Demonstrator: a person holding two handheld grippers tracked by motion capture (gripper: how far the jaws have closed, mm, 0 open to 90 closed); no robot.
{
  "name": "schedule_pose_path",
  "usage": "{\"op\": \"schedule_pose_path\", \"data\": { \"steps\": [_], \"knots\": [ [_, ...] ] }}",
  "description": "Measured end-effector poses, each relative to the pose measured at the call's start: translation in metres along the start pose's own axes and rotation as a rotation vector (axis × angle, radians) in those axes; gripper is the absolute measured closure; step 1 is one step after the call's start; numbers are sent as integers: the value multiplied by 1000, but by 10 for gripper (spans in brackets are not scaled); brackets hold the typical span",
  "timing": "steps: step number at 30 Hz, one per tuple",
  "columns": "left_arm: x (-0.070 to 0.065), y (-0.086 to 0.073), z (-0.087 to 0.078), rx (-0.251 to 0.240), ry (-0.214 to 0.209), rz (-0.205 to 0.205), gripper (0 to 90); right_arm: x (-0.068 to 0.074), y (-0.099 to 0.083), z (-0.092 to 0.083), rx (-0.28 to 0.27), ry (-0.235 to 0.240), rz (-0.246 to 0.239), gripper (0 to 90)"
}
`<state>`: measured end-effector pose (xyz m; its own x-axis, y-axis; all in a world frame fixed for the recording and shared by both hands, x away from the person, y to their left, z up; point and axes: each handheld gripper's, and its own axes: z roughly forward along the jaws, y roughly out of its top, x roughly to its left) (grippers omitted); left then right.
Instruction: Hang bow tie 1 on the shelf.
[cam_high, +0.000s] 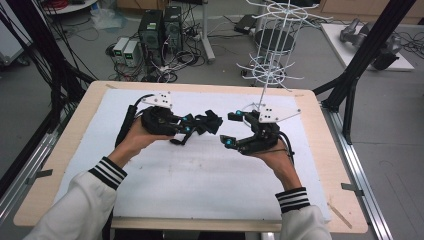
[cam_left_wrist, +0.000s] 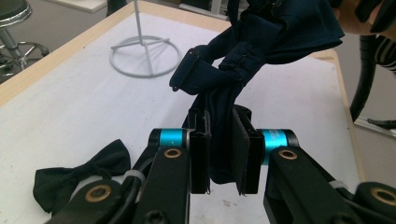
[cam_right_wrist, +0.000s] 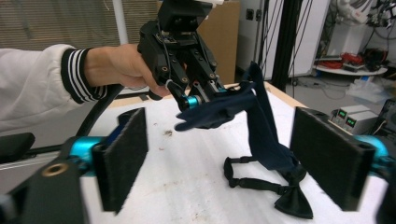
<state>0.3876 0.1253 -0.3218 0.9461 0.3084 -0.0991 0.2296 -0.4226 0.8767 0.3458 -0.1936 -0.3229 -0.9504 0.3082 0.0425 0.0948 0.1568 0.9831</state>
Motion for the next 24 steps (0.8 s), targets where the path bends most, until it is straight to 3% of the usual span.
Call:
{"op": "schedule_pose_path", "data": {
  "steps": [11,19,24],
  "knots": [
    [-4,3,3,2,18,24,784,0,3,11,35,21,5,288],
    [-5,3,1,4,28,42,784,-1,5,19,59,15,18,427],
    [-5,3,0,16,42,56,783,-2,4,22,61,9,30,460]
  ]
}}
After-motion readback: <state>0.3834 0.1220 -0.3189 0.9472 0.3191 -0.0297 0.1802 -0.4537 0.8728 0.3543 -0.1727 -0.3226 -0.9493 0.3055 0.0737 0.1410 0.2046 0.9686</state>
